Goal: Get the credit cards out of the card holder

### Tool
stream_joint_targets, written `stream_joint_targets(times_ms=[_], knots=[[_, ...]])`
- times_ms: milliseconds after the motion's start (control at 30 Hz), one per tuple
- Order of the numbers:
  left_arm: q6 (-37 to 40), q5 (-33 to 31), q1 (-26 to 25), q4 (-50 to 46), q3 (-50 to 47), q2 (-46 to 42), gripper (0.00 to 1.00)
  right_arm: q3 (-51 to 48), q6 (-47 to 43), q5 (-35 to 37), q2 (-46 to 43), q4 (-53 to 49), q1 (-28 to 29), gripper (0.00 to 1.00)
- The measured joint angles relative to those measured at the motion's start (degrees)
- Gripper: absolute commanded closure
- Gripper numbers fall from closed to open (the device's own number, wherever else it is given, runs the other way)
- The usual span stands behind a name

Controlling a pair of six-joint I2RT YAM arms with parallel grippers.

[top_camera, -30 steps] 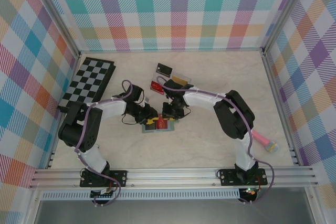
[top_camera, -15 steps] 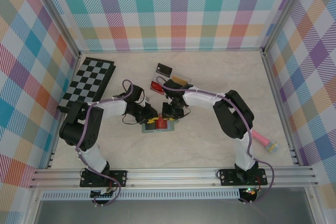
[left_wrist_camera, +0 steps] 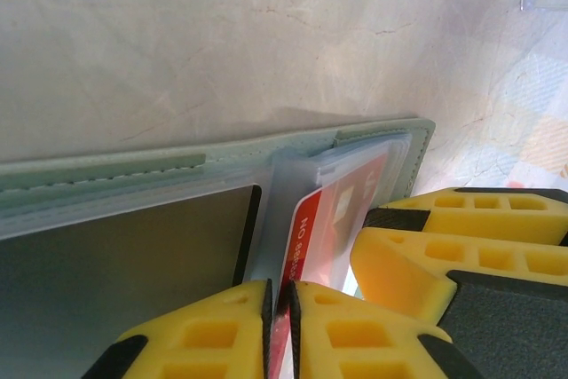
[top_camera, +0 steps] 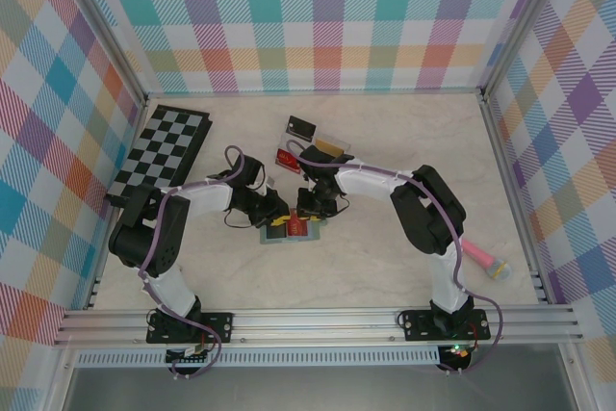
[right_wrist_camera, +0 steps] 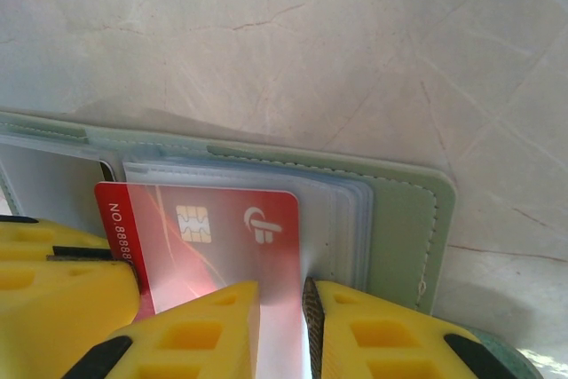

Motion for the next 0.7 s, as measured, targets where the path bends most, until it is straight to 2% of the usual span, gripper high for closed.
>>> stream_joint_targets(times_ms=[200, 500, 700], knots=[[1.36, -0.52, 0.0, -0.79, 0.0, 0.0, 0.9, 0.0, 0.0, 0.04, 0.0, 0.0, 0.0, 0.77], [4.31, -2.69, 0.0, -4.24, 0.76, -0.37, 1.0, -0.02, 0.04, 0.39, 0.0, 0.04, 0.02, 0.77], [5.97, -4.74, 0.04, -7.3, 0.83, -2.27, 1.0, -1.75, 0.02, 0.5, -1.31, 1.55, 0.0, 0.77]])
